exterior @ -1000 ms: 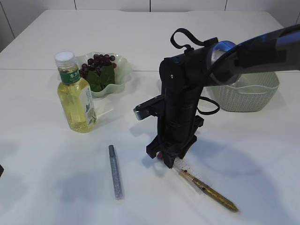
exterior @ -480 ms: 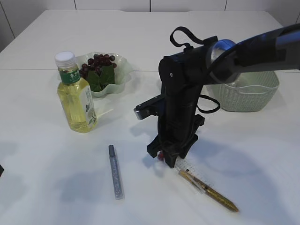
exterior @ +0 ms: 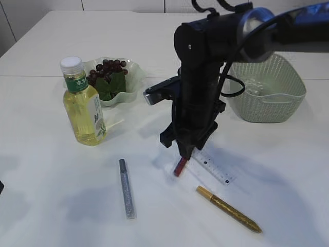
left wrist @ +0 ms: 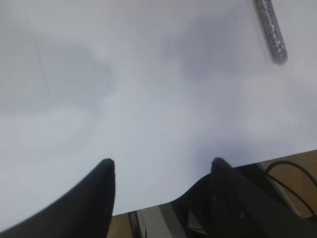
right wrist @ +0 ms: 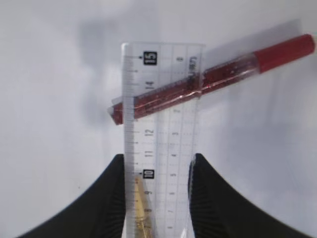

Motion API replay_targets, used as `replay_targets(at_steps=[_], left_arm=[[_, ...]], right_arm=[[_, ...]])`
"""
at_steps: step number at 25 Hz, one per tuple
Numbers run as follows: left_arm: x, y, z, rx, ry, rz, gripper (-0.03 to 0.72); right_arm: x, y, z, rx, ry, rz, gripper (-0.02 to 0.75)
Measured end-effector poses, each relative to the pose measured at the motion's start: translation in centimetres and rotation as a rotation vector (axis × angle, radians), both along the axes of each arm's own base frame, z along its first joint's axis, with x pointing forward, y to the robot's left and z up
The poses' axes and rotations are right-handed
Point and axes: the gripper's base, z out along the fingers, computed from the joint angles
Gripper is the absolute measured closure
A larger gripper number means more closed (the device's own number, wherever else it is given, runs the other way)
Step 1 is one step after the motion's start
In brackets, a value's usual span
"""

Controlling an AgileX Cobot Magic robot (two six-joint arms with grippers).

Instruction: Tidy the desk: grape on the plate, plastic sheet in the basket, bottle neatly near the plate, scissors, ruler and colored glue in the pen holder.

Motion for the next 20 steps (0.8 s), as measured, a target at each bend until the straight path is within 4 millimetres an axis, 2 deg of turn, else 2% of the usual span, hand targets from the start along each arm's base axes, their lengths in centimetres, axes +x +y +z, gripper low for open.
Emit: replay_targets(at_steps=[4, 7, 16, 20], left_arm=[[0.0, 0.0, 0.0, 0.0, 0.0, 0.0, 0.246], [0.0, 0.0, 0.0, 0.0, 0.0, 0.0, 0.246], [0.0, 0.0, 0.0, 0.0, 0.0, 0.0, 0.246], [0.0, 0.0, 0.0, -0.001, 0.004, 0.0, 0.246]], right_arm=[[0.5, -0.5, 2.4, 0.051, -0.037, -0.001, 0.438], [1.4, -1.6, 4.4, 0.114, -0.068, -0.034, 0.438], [5.2, -7.6, 7.7, 0.451, -0.085, -0.177, 0.442], [6.7, -9.6, 8.6, 0.608, -0.172, -0.195, 0.442]])
